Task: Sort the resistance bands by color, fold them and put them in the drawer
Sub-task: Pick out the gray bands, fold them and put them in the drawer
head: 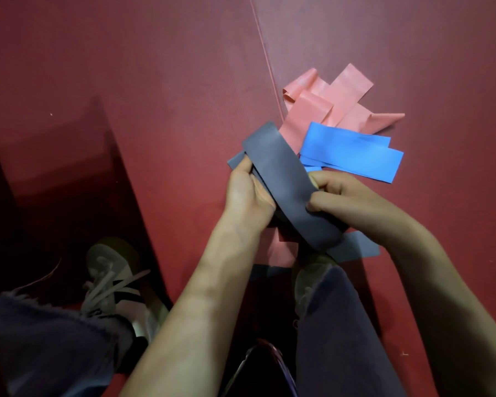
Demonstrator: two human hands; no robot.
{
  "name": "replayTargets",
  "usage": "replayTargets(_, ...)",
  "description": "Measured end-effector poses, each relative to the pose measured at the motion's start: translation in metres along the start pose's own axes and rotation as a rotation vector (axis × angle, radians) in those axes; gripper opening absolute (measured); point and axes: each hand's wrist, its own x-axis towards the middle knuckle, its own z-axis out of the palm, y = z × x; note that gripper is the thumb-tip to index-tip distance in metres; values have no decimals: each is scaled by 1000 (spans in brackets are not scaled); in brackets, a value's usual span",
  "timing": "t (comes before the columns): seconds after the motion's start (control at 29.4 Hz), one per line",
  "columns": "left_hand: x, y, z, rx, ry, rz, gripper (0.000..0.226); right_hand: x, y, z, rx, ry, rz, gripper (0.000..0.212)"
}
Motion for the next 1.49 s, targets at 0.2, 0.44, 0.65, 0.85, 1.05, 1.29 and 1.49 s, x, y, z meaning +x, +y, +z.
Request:
replayTargets(0.2, 0, 1, 3, -12, 14, 56, 56, 6, 8, 3, -65, 28, -21, 31)
replayTargets(0.44, -4, 1, 9, 92, 55, 226, 21, 2, 28, -1, 17, 70, 38, 14)
replayTargets(0.65, -13, 21, 6, -11, 24, 376, 16, -8, 58, 2, -414, 203, 103, 10)
replayTargets(0.85, -30, 28, 15, 114, -10, 496, 17, -15, 68, 28, 65, -23, 155, 26)
replayTargets(1.05, -41, 37, 10, 325, -81, 570, 17, 0, 80, 33, -435, 222, 132, 29)
replayTargets(1.29, -43, 34, 1, 438, -97, 569, 15, -7, 100, 0, -690, 491, 285, 25)
replayTargets(1.49, -34, 14, 2, 588, -123, 511, 14, -27, 121, 1, -887, 722, 348, 50)
